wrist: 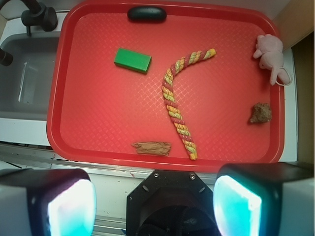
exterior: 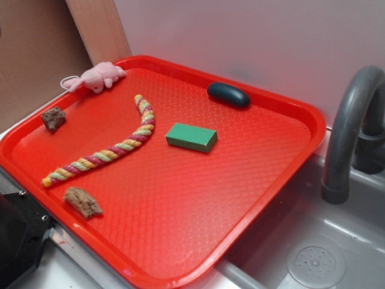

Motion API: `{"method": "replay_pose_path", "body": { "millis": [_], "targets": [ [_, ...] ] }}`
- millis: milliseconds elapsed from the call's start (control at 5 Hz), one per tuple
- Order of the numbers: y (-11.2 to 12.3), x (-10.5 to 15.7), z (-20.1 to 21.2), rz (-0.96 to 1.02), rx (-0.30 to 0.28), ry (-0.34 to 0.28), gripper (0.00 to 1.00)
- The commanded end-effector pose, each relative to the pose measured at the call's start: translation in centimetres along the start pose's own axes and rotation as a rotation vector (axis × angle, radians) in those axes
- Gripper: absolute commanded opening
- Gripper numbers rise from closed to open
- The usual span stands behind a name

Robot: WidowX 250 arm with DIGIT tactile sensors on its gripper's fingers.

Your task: Grab the rock.

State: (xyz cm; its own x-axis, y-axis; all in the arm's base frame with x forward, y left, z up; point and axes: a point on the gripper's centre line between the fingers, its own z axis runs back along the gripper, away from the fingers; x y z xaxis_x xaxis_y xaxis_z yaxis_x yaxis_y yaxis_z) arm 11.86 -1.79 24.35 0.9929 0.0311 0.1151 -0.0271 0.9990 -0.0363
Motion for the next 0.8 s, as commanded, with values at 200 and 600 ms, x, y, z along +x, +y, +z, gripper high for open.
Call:
{"method": "replay_pose_path", "body": {
  "millis": [200, 600],
  "targets": [
    [3.1, 0.6, -1.4, 0.129, 0.104, -0.001, 1.00],
    [8.0, 1.8, -5.0, 0.238, 0.168, 0.009, 1.00]
  ]
}}
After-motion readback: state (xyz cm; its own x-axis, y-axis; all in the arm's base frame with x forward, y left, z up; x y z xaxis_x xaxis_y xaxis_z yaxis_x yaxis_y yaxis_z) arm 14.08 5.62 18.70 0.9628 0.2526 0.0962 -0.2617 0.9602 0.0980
